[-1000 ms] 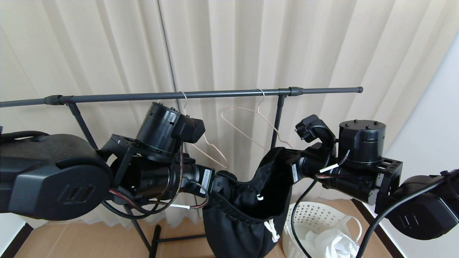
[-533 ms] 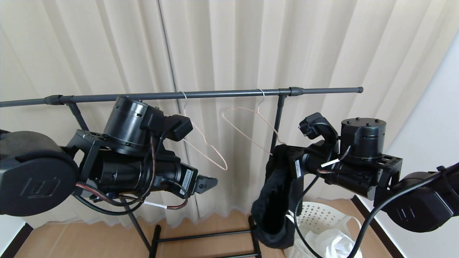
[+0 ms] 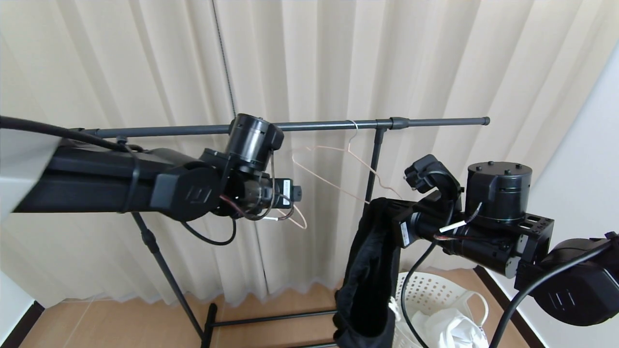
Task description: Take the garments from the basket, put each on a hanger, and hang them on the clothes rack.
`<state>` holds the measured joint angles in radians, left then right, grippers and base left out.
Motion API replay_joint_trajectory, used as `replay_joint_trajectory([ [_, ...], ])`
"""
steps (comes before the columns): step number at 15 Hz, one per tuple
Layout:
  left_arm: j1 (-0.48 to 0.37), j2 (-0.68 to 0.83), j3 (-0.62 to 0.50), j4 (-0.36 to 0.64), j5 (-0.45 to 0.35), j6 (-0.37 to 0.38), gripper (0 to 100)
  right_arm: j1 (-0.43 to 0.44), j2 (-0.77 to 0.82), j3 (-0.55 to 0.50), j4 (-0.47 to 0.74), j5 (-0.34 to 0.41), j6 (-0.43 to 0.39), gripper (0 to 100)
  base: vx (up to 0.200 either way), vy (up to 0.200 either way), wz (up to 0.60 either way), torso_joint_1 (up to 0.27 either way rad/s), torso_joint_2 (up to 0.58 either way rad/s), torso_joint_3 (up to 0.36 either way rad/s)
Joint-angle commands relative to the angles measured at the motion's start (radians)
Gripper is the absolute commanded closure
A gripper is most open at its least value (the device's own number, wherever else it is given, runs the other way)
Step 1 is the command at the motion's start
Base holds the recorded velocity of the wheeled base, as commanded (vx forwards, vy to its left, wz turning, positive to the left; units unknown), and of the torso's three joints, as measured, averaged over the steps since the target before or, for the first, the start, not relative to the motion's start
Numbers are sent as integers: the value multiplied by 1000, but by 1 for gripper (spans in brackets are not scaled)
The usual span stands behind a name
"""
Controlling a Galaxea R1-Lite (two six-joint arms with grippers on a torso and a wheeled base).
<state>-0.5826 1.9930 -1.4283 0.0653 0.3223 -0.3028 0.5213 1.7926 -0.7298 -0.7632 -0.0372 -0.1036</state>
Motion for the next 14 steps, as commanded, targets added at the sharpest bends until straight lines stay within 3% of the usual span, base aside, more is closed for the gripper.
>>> replay_joint_trajectory([
  [1,1,207,-182,4,80,-62,0,0,-7,9,-2,0,-2,100,0,0,0,0,0,0],
  [3,4,274,-274,5,152,-85,0,0,-7,10,-2,0,-2,100,0,0,0,0,0,0],
  [6,23,329,-305,5,231,-99,0,0,-7,9,-2,0,-2,100,0,0,0,0,0,0],
  [14,73,346,-253,7,248,-142,0,0,7,10,-2,0,-2,100,0,0,0,0,0,0],
])
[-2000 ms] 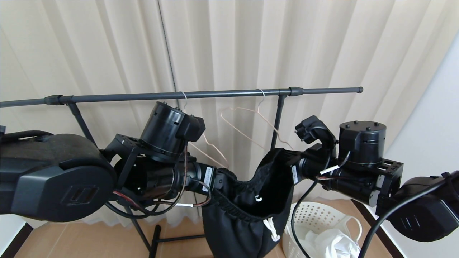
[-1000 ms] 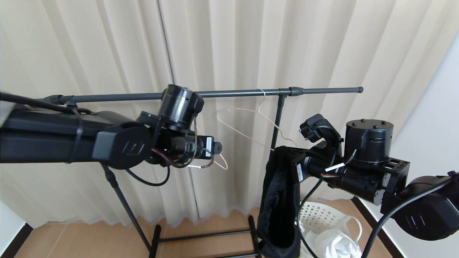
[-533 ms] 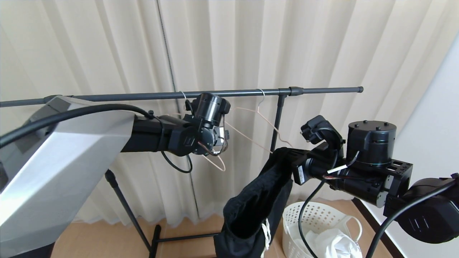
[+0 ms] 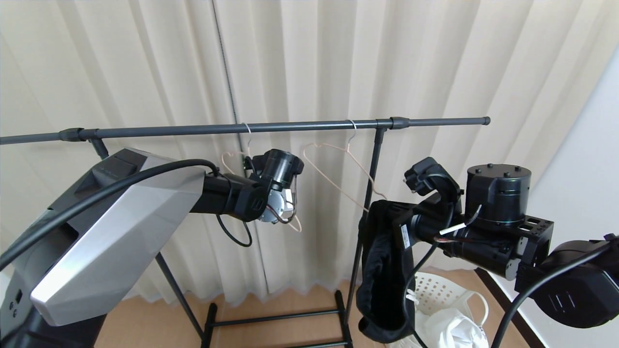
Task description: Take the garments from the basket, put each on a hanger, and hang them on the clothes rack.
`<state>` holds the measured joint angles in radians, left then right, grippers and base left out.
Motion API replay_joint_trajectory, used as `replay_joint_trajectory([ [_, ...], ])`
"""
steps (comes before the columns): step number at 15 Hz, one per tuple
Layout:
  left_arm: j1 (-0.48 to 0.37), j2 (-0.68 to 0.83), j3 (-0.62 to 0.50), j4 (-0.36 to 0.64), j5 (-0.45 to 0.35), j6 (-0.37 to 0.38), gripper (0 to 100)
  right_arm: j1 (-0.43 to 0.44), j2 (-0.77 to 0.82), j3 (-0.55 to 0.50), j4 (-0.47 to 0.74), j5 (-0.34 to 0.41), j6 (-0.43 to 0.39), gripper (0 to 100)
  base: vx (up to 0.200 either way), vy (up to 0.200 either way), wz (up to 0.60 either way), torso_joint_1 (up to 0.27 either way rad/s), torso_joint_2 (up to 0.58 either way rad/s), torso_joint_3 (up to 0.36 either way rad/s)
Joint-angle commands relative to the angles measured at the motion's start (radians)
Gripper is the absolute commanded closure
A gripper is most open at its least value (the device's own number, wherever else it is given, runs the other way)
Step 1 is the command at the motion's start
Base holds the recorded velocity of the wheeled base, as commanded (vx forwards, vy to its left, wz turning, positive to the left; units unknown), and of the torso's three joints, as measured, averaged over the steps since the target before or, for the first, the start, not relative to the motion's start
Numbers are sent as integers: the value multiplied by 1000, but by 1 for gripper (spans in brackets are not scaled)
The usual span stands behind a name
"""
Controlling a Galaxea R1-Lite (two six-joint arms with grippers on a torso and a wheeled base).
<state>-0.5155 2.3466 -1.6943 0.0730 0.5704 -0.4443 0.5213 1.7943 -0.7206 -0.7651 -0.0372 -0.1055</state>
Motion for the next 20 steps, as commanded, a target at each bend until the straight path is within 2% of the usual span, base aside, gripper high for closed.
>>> replay_joint_trajectory([
  [1,12,-10,19,-2,8,-1,0,0,7,1,0,0,0,100,0,0,0,0,0,0],
  [6,31,-3,-5,-7,19,7,0,0,10,1,0,0,0,100,0,0,0,0,0,0],
  [9,48,23,-93,-2,19,7,0,0,22,1,0,0,0,100,0,0,0,0,0,0],
  [12,51,25,-87,-1,20,7,0,0,20,1,0,0,0,100,0,0,0,0,0,0],
  [13,51,25,-87,-1,20,7,100,0,20,1,0,0,0,100,0,0,0,0,0,0],
  [20,40,-15,-16,-2,42,7,100,2,19,6,0,0,0,100,0,0,0,0,0,0],
])
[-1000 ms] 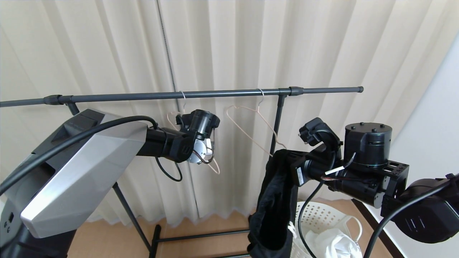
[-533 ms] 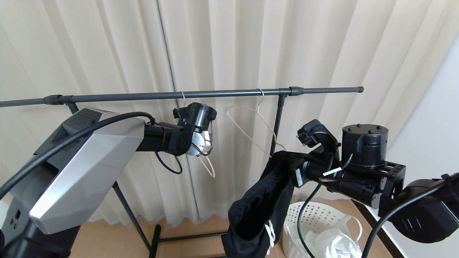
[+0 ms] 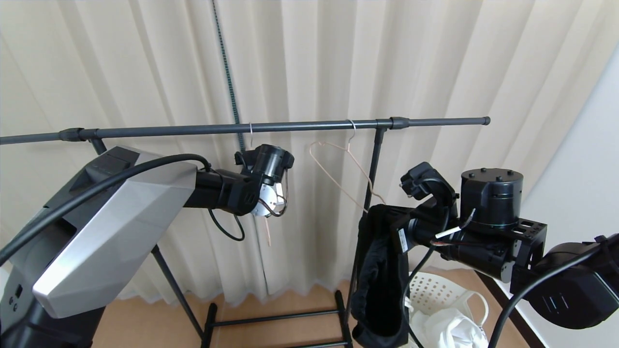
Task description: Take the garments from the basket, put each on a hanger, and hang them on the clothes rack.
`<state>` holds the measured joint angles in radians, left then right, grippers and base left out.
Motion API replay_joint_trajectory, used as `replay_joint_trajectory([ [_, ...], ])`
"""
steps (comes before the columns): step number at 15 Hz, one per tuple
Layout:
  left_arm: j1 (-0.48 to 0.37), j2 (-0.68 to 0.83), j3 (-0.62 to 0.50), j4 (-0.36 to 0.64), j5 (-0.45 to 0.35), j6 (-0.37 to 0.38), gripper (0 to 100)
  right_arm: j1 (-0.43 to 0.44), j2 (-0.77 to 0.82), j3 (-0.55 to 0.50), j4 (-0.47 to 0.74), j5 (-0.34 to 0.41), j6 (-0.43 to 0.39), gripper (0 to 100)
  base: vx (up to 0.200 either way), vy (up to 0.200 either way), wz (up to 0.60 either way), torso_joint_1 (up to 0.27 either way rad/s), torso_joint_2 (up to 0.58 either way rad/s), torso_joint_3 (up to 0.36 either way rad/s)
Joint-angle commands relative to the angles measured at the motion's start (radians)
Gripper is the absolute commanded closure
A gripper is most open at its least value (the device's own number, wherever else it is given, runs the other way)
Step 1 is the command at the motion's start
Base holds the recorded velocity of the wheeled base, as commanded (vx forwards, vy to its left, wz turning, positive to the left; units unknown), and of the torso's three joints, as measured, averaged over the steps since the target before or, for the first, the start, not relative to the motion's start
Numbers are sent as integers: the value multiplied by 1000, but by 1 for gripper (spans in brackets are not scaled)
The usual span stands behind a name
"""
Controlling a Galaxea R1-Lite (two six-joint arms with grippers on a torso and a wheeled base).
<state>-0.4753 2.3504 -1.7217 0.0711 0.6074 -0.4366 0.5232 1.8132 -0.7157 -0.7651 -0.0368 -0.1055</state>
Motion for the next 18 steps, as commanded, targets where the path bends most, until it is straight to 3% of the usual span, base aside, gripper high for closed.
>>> replay_joint_trajectory([
  [1,0,-25,19,-2,5,-1,100,0,0,1,0,0,0,100,0,0,0,0,0,0],
  [8,-42,-188,163,-5,3,2,100,0,-2,2,0,-2,1,100,0,0,0,0,0,0],
  [15,-121,-442,447,-13,-3,73,100,1,-8,4,0,-2,0,100,0,0,0,0,0,0],
  [18,-135,-523,593,-63,-18,142,100,1,-11,6,-2,-2,0,100,0,0,0,0,0,0],
])
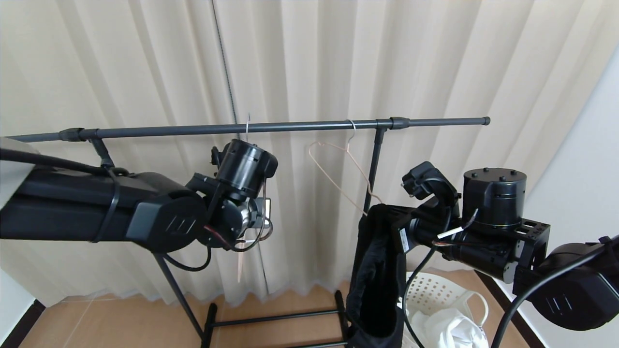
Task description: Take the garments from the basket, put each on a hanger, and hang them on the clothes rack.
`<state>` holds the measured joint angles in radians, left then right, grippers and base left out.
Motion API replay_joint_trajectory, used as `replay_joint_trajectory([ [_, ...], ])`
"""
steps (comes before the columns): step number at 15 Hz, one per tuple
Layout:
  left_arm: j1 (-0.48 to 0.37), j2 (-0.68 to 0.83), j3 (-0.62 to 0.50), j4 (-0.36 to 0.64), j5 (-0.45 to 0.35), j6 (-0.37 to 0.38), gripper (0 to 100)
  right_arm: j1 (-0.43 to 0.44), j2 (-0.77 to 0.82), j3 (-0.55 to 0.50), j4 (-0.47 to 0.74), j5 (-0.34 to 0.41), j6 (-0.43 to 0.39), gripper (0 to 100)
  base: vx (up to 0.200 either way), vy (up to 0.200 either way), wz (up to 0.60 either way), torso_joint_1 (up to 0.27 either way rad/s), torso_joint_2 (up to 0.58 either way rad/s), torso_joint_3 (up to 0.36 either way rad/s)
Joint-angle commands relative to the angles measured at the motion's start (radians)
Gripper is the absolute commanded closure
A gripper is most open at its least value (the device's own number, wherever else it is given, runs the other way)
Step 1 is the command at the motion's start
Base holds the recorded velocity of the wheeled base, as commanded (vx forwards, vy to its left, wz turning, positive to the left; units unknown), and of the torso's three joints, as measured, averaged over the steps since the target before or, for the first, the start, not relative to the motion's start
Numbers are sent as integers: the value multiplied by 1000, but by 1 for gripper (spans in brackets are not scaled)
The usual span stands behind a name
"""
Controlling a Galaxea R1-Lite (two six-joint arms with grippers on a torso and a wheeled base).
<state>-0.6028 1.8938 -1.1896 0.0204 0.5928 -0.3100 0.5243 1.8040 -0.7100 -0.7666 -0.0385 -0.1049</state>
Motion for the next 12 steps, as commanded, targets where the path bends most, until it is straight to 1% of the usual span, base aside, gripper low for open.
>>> replay_joint_trajectory([
  [1,-8,-88,110,-45,-24,45,100,0,-2,0,0,0,-1,100,0,0,0,0,0,0],
  [2,-8,-125,192,-108,-79,95,100,0,-2,0,1,0,-1,100,0,0,0,0,0,0],
  [4,-8,-176,308,-194,-169,170,100,0,-2,0,0,0,1,100,0,0,0,0,0,0],
  [6,-6,-206,377,-243,-241,212,100,0,-2,0,0,-1,-1,100,0,0,0,0,0,0],
  [7,0,-242,443,-284,-312,259,100,0,-3,-2,0,-26,-4,100,0,0,0,0,0,0],
  [9,15,-289,515,-323,-403,325,100,8,-3,-9,0,-95,-22,100,0,0,0,0,0,0],
  [10,40,-325,573,-339,-479,413,100,25,0,-13,0,-135,-25,100,0,0,0,0,0,0],
  [12,70,-363,645,-367,-561,508,100,51,3,-25,0,-199,-25,100,0,0,0,0,0,0],
])
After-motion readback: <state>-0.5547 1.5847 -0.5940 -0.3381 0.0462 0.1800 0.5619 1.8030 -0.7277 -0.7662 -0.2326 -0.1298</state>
